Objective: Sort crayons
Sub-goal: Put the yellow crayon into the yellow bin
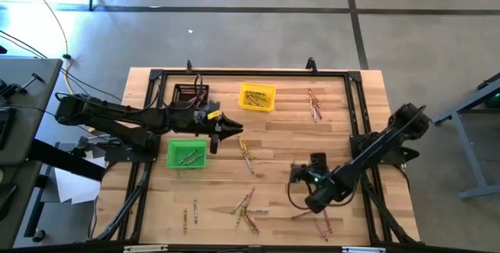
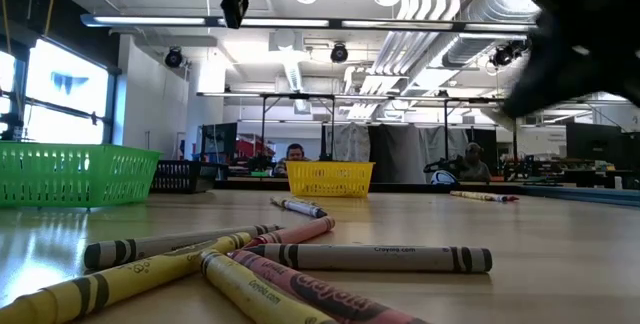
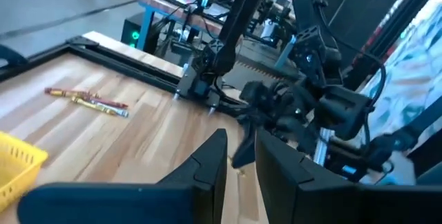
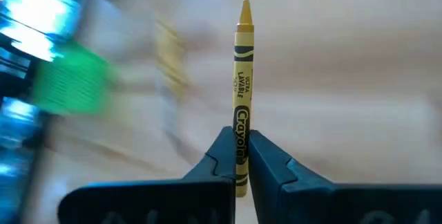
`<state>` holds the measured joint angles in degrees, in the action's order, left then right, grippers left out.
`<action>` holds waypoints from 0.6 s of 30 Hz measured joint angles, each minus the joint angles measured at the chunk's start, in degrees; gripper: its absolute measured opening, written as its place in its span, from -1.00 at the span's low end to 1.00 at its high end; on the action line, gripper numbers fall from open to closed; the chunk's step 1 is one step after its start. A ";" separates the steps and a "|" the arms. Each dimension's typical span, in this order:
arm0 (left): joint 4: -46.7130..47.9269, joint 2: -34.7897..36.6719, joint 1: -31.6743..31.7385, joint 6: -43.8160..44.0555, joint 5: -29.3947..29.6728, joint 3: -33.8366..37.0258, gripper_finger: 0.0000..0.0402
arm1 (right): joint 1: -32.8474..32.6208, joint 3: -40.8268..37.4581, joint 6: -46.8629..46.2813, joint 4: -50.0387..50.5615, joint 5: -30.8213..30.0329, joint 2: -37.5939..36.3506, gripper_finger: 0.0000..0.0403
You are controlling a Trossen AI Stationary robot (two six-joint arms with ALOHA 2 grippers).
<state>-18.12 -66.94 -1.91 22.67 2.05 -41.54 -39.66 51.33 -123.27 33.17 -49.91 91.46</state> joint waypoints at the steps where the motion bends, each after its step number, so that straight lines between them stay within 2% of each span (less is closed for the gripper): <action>1: 0.00 0.00 0.16 1.18 -0.05 0.00 -0.69 | 0.76 0.01 2.68 -2.63 -3.62 -0.83 -0.98; 4: -0.43 -0.62 0.41 3.49 -0.05 0.00 -0.69 | 3.70 0.07 14.11 -10.72 -9.80 -3.38 -0.98; 6: -1.26 -1.49 0.41 3.68 -0.44 0.04 -0.69 | 6.28 0.09 23.56 -16.75 -9.94 -4.57 -0.98; 9: -5.35 -3.17 0.41 3.81 -4.11 0.03 -0.69 | 10.19 0.13 38.56 -27.50 -9.65 -5.99 -0.98; 13: -8.50 -4.99 0.82 4.29 -7.30 0.02 -0.69 | 14.46 0.15 54.37 -39.78 -5.49 -7.09 -0.98; 18: -11.21 -5.50 2.42 4.30 -10.60 0.02 -0.67 | 18.23 0.28 62.82 -47.58 1.76 -7.39 -0.98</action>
<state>-29.33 -72.44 0.51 26.97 -8.56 -41.52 -21.43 51.62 -60.45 -14.41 -48.15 84.07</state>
